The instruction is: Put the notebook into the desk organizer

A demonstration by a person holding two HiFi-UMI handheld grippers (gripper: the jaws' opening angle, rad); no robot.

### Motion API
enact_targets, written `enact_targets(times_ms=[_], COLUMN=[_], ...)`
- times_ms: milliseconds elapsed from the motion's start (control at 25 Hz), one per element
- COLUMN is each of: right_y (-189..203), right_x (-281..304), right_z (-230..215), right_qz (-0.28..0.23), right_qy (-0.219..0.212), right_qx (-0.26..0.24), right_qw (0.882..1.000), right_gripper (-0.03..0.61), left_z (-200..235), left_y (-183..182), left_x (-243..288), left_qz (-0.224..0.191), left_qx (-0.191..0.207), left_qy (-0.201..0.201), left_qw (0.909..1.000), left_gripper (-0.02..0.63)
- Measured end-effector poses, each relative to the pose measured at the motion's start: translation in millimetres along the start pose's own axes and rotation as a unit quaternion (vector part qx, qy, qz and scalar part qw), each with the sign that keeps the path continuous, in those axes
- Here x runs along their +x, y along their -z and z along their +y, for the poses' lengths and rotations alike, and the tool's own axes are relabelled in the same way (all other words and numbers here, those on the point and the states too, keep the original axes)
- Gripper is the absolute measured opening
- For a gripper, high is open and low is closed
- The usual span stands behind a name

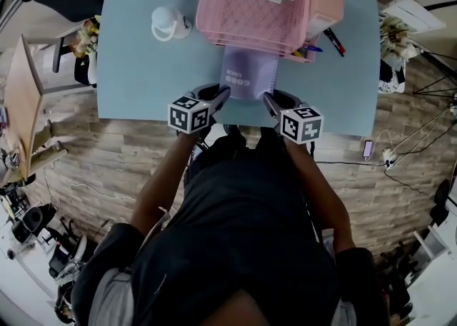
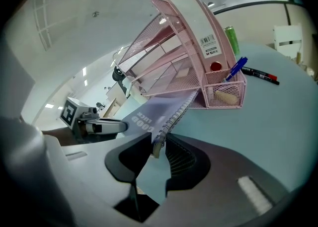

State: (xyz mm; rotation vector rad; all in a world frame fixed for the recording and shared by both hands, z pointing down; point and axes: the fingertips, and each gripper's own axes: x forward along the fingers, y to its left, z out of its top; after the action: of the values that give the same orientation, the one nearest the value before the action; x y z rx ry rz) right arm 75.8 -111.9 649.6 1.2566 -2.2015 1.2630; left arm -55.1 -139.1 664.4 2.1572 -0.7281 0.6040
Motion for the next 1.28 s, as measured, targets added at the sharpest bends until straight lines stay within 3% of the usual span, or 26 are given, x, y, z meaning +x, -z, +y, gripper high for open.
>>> enact_targets(times_ms=[1280], right_y=[-41], right_x=[64], right_z=[-65], right_qz=[0.034], right_qy=[0.041], right_qx=[0.038], right_qw=[0.998], right_gripper=[0.087], left_z=[57], left_y=[-44], left_x=[57], left_qz=[0.022], left_qx=[-0.011], left_qy=[-0.051], left_qw=[0.9984], left_gripper=[0.15])
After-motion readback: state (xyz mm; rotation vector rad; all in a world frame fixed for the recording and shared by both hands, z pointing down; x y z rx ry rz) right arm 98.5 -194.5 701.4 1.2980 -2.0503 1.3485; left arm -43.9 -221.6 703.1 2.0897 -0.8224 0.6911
